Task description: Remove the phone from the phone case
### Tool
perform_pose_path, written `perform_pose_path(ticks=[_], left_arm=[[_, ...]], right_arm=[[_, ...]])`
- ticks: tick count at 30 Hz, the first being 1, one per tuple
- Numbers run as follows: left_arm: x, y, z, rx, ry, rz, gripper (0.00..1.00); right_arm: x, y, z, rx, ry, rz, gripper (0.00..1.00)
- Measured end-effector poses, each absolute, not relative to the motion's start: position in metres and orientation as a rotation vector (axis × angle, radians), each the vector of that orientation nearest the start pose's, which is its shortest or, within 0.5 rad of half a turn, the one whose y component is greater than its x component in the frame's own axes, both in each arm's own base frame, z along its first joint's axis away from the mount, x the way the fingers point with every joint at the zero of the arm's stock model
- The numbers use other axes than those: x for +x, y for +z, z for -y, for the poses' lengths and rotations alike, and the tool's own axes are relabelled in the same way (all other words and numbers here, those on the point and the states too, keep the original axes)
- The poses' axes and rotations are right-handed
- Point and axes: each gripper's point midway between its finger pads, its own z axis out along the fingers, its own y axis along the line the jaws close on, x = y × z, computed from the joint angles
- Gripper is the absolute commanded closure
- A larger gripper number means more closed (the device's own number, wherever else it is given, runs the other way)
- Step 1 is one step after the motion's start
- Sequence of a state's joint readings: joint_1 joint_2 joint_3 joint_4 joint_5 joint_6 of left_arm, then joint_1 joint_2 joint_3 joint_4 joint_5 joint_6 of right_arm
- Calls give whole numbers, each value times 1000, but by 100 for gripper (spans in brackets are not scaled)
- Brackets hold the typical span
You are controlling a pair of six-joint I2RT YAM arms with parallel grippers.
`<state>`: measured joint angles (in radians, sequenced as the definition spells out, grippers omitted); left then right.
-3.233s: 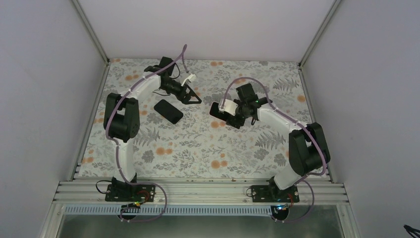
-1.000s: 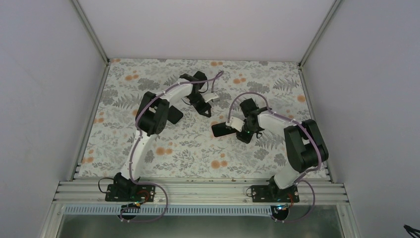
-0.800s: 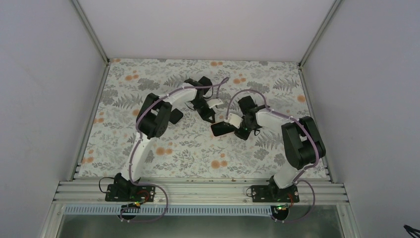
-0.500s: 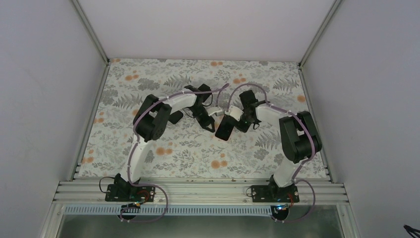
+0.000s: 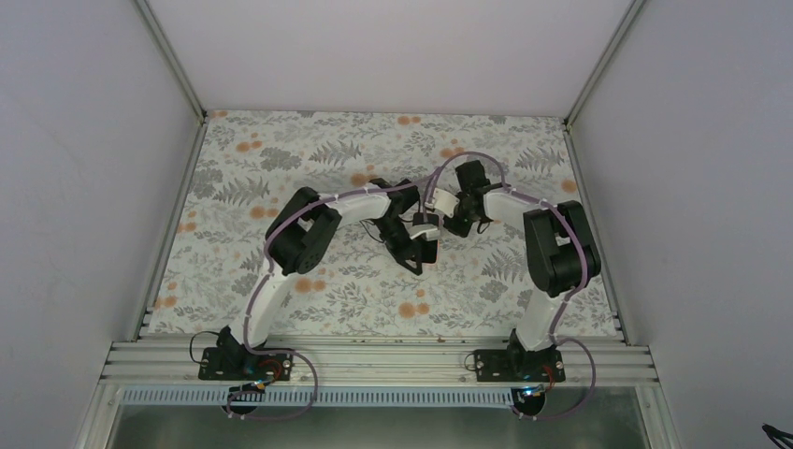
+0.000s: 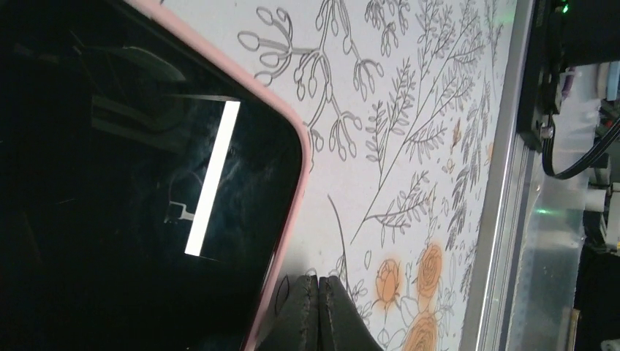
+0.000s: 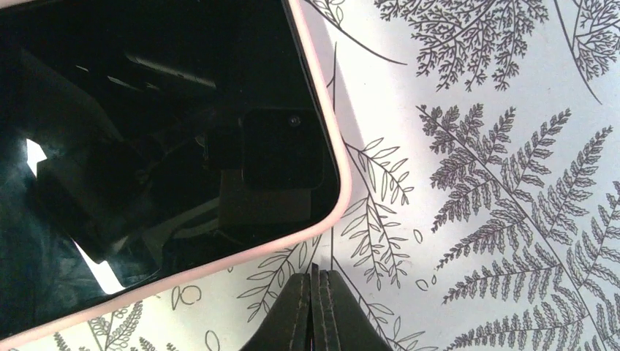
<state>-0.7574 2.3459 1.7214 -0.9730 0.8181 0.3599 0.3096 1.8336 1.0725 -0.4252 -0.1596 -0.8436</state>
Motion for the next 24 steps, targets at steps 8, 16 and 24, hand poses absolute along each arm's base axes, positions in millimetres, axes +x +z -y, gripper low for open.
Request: perform_pose_path(ticks=[8,16,24], left_arm=[[228,19,380,1623,-1305,-2581,98],[275,91,295,1605,-1054,-2433,98],[343,95,279,1522,-747,-2366,98]], right_arm=[[377,17,-148,-1506,101,-2257,93],[354,31,-118,-1358,169,-2349,84],[363,29,-128,-1259,271,-2455,96]])
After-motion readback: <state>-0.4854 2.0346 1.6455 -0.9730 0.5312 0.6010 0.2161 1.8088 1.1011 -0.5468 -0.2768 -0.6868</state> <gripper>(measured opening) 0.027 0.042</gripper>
